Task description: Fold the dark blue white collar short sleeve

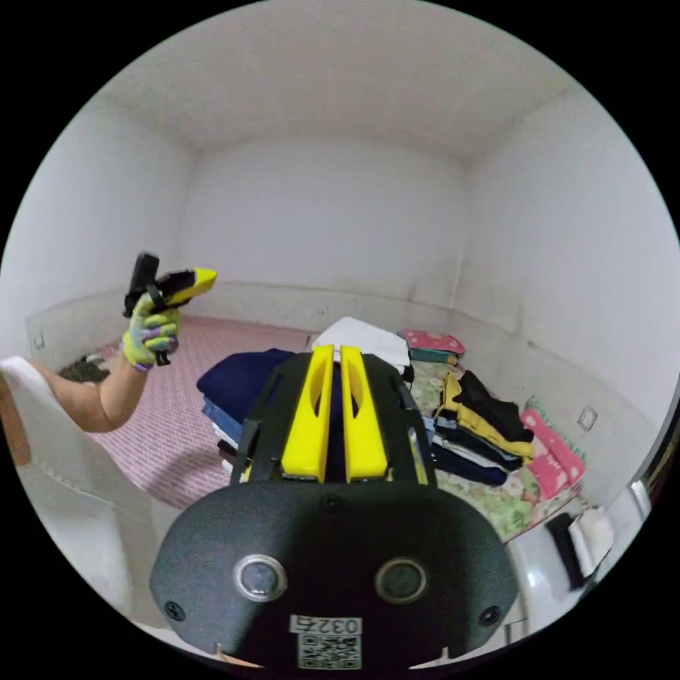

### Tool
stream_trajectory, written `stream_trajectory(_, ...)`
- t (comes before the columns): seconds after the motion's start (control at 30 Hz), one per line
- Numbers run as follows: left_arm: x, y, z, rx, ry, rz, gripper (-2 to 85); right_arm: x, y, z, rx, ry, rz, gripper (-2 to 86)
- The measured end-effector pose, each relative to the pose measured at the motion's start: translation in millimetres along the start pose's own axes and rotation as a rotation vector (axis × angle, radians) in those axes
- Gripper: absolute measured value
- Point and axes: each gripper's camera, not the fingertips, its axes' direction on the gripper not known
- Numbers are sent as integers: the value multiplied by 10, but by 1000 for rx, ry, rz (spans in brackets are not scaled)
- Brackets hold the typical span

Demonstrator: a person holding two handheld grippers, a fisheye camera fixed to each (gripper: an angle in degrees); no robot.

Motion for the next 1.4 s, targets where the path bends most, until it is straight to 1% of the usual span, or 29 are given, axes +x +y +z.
stream_trajectory(0.07,344,5,296,-94,-9,63,-10,-355,-146,251,-69,44,-94,-8)
stream_trajectory(0.1,574,3,536,-194,-138,122,-10,-547,-221,421,-115,100,-131,-9)
stream_trajectory(0.13,792,36,774,-253,-361,220,-10,-711,-288,584,-147,182,-162,-9)
stream_trajectory(0.17,870,65,894,-273,-483,254,-10,-781,-320,661,-161,230,-176,-9)
stream_trajectory(0.2,965,125,1129,-326,-674,301,-10,-886,-387,801,-180,329,-185,-10)
stream_trajectory(0.23,995,210,1361,-407,-752,341,-10,-970,-450,952,-230,392,-226,-10)
stream_trajectory(0.27,964,254,1470,-464,-733,329,-10,-996,-475,1039,-268,418,-241,-10)
stream_trajectory(0.3,829,373,1673,-579,-627,262,-10,-989,-502,1211,-338,441,-226,-10)
stream_trajectory(0.33,643,569,1869,-670,-571,196,-10,-930,-474,1396,-406,402,-199,-10)
stream_trajectory(0.37,573,692,1946,-686,-573,198,-10,-880,-437,1514,-454,379,-176,-10)
stream_trajectory(0.4,501,906,2029,-660,-582,221,-10,-773,-327,1762,-545,344,-129,-10)
stream_trajectory(0.43,474,1022,2089,-646,-600,217,-10,-735,-238,1920,-570,336,-123,-10)
stream_trajectory(0.53,505,1028,2277,-677,-632,221,-10,-733,-308,2083,-573,380,-137,-10)
stream_trajectory(0.63,541,1119,2349,-688,-616,192,-10,-680,-437,2164,-624,324,-101,-10)
stream_trajectory(0.8,833,1307,2327,-662,-649,225,-10,-854,-555,2039,-600,319,-119,-10)
stream_trajectory(1.0,1072,1539,2208,-647,-622,199,-10,-1135,-786,1530,-484,275,-103,-10)
stream_trajectory(1.07,1107,1651,2184,-631,-626,201,-10,-1186,-802,1504,-500,265,-104,-10)
stream_trajectory(1.17,1206,1786,2099,-596,-670,220,-10,-1275,-859,1359,-466,257,-96,-10)
stream_trajectory(1.27,1284,1840,1941,-539,-726,245,-10,-1289,-1049,1000,-349,183,-38,-10)
stream_trajectory(1.33,1328,1856,1744,-477,-721,245,-10,-1255,-1249,648,-243,122,-2,-10)
stream_trajectory(1.4,1381,1886,1525,-409,-694,243,-10,-1263,-1369,345,-149,113,-10,-10)
